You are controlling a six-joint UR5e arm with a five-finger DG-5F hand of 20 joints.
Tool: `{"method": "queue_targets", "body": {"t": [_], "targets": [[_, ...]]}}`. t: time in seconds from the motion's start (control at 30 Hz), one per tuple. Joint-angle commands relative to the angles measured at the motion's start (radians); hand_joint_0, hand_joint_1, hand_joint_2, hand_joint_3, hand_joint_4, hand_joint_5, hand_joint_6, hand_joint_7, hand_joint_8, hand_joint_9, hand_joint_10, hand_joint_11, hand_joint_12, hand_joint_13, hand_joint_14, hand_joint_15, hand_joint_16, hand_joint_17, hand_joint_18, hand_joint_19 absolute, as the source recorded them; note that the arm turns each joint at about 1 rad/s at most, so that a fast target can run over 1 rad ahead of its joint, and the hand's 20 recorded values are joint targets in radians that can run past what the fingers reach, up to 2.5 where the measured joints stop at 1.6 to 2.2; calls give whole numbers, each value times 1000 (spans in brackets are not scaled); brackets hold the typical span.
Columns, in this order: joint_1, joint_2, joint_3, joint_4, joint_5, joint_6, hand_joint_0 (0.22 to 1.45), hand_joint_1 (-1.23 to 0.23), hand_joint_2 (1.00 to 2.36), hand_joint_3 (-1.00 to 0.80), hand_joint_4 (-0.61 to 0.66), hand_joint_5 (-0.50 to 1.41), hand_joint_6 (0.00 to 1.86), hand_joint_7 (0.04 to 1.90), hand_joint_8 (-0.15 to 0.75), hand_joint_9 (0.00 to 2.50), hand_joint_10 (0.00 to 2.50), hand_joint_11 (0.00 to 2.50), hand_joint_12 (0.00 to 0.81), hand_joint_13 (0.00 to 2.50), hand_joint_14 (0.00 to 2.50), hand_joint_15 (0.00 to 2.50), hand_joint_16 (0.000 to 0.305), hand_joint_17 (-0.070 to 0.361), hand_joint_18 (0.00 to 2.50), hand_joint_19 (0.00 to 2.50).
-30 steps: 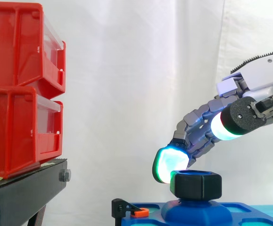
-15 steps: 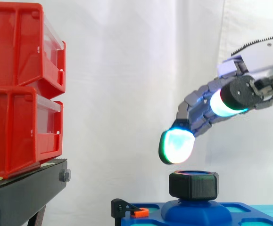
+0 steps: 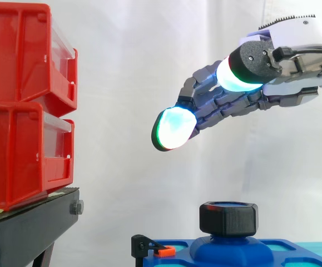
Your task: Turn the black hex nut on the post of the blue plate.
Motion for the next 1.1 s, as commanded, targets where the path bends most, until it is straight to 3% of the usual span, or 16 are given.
{"method": "queue_targets", "body": {"t": [0.0,0.13,0.33,0.77,1.07], "targets": [[13,-15,0,8,31,0,466,-316,1000,-500,159,-211,502,762,241,300,1,0,358,186,0,7,57,127,0,0],[26,-58,1,60,41,1,466,-315,1000,-500,161,-211,502,758,241,300,1,0,359,186,0,13,57,127,0,0],[37,-60,1,72,43,3,467,-315,1000,-500,158,-211,502,756,241,303,1,0,360,189,0,11,57,127,0,0],[52,-58,0,-38,52,4,466,-315,1000,-500,162,-211,502,763,242,301,1,0,360,189,0,7,57,127,0,0],[55,-58,1,-44,52,0,467,-315,1000,-500,160,-210,502,763,241,300,1,0,359,186,0,7,57,128,0,0]]}}
